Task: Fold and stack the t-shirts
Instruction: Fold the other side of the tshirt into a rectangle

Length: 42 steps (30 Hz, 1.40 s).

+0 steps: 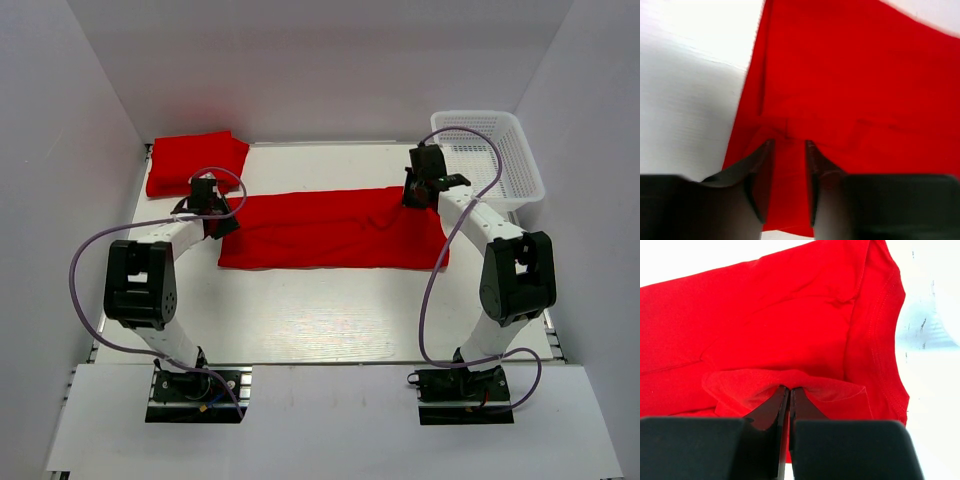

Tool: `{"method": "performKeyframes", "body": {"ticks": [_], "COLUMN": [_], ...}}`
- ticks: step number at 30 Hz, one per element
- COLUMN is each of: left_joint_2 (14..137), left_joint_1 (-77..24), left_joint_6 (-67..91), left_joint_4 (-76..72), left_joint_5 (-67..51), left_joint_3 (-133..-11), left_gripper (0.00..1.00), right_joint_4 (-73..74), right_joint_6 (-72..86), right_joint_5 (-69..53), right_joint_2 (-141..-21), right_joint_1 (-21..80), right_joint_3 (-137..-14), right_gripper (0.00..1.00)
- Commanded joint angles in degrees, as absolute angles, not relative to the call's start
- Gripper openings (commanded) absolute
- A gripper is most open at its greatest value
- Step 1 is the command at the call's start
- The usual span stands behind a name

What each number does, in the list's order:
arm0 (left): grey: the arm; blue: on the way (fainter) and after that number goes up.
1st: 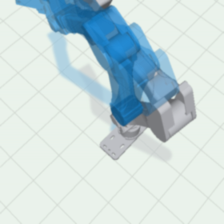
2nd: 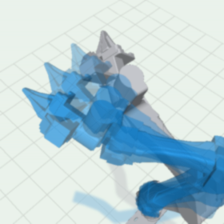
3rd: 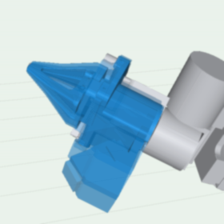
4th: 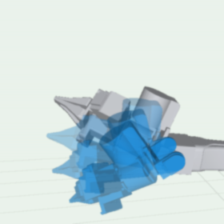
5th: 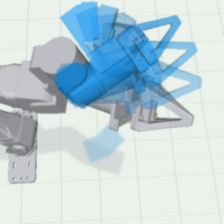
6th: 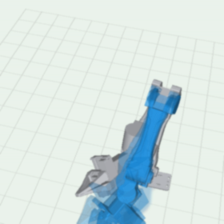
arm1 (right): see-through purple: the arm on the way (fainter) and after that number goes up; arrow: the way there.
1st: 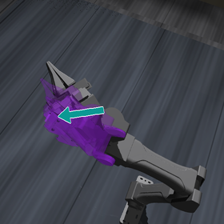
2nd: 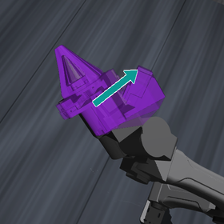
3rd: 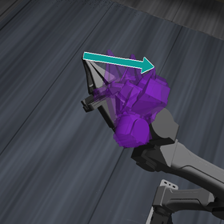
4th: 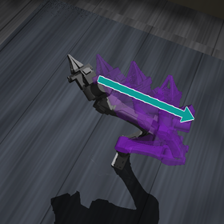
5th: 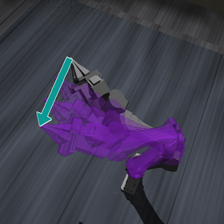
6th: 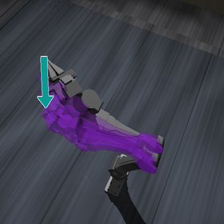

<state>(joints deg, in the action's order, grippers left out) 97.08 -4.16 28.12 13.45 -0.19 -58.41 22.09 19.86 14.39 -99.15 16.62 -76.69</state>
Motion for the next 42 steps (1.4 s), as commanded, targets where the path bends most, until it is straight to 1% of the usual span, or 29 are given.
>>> {"method": "performKeyframes", "body": {"ticks": [1,5,8,17,18,21,22,24,25,30,35,42], "left_joint_2": [97.2,98.3,99.8,103.4,103.4,103.4,103.4,103.4,102.9,101.7,96.2,91.7], "left_joint_1": [-4.6,-5.2,-6.2,-8.0,-8.0,-8.0,-8.5,-8.5,-8.5,-8.5,-8.5,-8.5], "left_joint_6": [24.9,23.2,21.9,21.3,21.3,21.8,21.8,22.4,22.4,22.9,23.5,24.0], "left_joint_4": [12.4,10.9,11.6,16.3,16.3,16.3,16.3,16.3,16.3,17.5,18.6,17.9], "left_joint_5": [-7.4,-10.3,-9.8,-2.1,-2.1,-1.5,-1.0,-1.0,-1.0,0.3,5.2,7.0], "left_joint_3": [-57.6,-57.6,-58.2,-60.9,-60.9,-61.5,-61.5,-62.0,-62.6,-63.1,-61.2,-60.1], "left_gripper": [0.46,0.47,0.47,0.45,0.36,0.19,0.11,0.02,0.00,0.00,0.00,0.00], "right_joint_4": [20.3,20.7,20.9,21.3,21.2,21.3,21.3,21.2,21.2,21.2,21.2,21.2], "right_joint_6": [19.2,19.1,19.2,19.1,19.0,19.1,19.1,19.0,18.8,18.9,18.7,18.5], "right_joint_5": [13.9,13.9,13.8,14.0,14.1,14.0,14.0,14.1,14.1,14.6,15.9,16.3], "right_joint_2": [-97.5,-97.5,-97.8,-97.6,-97.6,-97.8,-97.6,-97.9,-97.8,-97.6,-96.9,-96.9], "right_joint_1": [16.3,16.2,16.0,15.9,16.0,15.9,15.9,15.8,15.8,15.7,15.6,15.5], "right_joint_3": [-76.2,-75.9,-76.0,-76.1,-76.2,-76.0,-76.1,-76.4,-76.6,-76.8,-76.5,-76.6], "right_gripper": [0.00,0.00,0.00,0.00,0.00,0.00,0.00,0.00,0.00,0.00,0.00,0.00]}}
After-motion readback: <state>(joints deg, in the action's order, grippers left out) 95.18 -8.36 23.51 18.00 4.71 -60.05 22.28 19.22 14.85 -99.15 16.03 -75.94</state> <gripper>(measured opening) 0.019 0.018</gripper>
